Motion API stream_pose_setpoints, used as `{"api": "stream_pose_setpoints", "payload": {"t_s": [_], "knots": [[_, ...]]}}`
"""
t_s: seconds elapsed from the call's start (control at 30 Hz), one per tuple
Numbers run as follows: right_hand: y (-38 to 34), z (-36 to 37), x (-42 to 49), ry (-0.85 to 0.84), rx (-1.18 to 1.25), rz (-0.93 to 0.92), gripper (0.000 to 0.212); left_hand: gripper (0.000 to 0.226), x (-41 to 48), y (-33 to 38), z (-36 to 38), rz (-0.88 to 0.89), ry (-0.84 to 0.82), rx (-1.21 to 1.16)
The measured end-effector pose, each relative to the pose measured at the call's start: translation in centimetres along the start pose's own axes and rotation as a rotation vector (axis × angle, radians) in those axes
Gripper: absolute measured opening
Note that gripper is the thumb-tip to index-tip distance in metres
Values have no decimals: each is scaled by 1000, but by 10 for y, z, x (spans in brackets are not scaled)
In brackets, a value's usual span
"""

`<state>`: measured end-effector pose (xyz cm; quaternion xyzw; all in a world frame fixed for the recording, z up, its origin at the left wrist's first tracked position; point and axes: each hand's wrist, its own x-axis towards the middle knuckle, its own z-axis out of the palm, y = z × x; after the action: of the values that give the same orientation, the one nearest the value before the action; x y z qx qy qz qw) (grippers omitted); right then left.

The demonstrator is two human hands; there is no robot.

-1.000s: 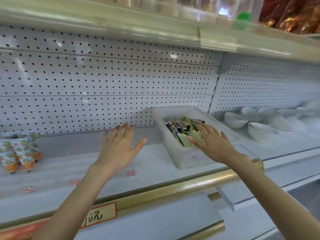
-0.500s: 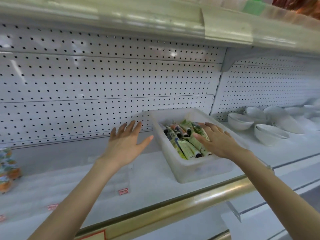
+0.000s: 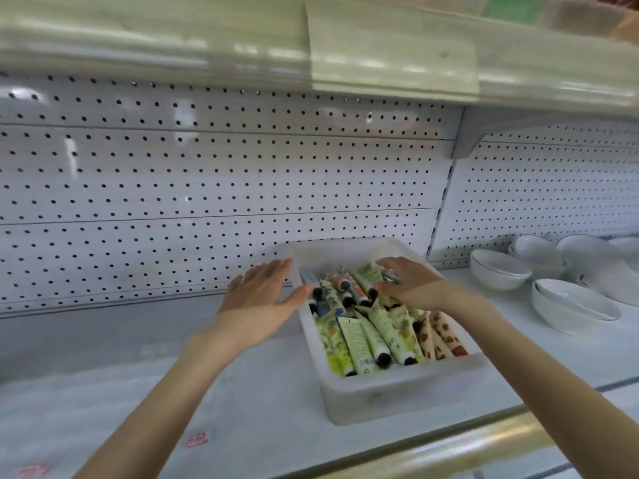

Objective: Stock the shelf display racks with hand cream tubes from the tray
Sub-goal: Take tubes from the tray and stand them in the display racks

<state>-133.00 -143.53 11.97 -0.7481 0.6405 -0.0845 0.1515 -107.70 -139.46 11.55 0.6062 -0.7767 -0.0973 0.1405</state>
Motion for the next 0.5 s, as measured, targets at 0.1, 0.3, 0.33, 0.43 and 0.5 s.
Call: {"api": "stream_pose_setpoints", "payload": {"t_s": [0.1,0.3,0.33,0.43,0.5], "knots": [[-3,-1,18,-57,25,-79,56,66,7,13,4,-32,18,-42],[-16,17,55,-164,108,-107,52,64,15,27,16,-99,31,-54],[-17,20,61,-161,123,-90,52,64,16,26,18,-108,29,-58],[-17,28,80,-101,202,-18,44,65,18,21,20,-127,55,-71],[-14,30,89,-71,267,21,38,65,20,18,20,-131,65,-80]]}}
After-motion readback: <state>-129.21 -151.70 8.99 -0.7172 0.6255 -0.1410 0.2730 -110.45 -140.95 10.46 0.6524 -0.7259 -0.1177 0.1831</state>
